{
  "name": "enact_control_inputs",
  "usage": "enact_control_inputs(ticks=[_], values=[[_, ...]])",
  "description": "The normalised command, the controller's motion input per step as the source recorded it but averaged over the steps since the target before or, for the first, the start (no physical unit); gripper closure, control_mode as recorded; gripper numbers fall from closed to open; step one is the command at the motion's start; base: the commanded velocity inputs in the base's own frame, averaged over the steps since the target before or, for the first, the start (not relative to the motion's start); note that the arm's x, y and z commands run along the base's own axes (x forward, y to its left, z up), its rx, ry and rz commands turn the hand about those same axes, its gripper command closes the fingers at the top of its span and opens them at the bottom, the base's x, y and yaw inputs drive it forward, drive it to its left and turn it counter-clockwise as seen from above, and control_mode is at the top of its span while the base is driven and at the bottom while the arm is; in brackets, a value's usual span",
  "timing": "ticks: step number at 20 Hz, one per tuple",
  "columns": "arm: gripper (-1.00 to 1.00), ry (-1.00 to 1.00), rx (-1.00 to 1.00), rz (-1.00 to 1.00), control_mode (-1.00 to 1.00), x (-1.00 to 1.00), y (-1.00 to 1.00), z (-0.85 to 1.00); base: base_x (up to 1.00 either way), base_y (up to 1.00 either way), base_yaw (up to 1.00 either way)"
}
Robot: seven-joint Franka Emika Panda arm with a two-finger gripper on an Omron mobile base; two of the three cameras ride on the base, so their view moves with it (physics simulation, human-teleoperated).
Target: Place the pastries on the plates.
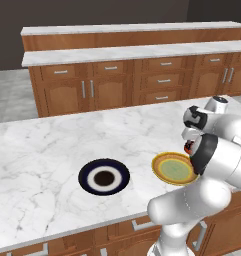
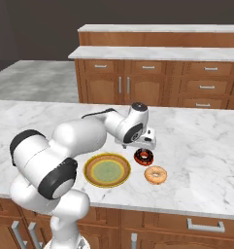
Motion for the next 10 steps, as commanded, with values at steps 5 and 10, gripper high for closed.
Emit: enact_control_inputs(ticks=[5, 10], values=[[-1.00, 0.00, 0.00, 0.00, -1.00, 0.20, -0.01, -0.22, 0.00, 0.00, 0.00], [-1.00, 0.00, 0.00, 0.00, -1.00, 0.21, 0.00, -0.25, 0.00, 0.00, 0.00]])
